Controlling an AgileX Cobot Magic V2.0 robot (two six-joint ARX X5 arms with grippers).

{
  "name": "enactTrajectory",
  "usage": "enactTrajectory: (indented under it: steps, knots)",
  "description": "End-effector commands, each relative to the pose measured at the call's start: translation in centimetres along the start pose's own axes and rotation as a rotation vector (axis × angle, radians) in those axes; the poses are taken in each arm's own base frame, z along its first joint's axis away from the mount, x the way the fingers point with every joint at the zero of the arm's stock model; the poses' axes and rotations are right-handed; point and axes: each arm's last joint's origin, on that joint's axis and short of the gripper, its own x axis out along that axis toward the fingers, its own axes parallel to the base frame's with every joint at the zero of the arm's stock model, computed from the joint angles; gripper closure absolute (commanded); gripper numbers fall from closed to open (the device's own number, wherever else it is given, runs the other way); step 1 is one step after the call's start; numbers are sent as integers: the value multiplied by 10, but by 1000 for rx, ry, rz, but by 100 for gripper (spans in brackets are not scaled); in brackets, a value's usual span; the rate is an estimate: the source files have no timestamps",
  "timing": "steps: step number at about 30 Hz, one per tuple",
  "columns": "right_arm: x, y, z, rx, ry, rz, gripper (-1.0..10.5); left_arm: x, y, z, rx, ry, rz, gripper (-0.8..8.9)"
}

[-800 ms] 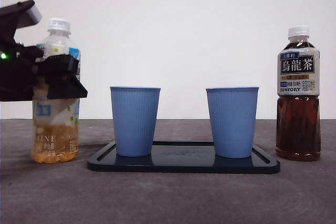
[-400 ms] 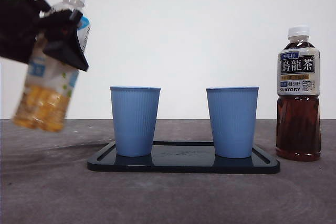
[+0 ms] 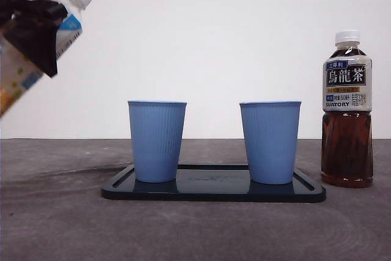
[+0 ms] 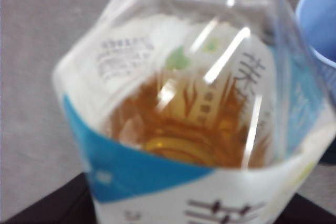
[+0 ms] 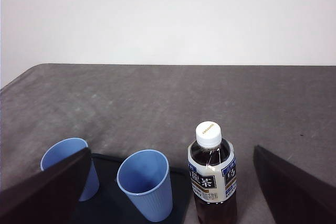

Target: Pour the drink into the cup

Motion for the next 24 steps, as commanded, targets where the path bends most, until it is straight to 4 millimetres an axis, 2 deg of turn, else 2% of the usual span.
enactTrajectory:
  steps: [1,5,15,24]
  knots:
    - [-2,2,6,-11,-23,10,453,-8,0,20,113,-34,45,566]
    - [-2,2,6,-12,-22,10,453,-4,-9,32,202,32,77,566]
    - [-2,2,6,-12,-22,10,453,22,-42,58,486,213,195,566]
    - [-2,2,6,-12,-21,10,453,34,-64,60,673,272,292,566]
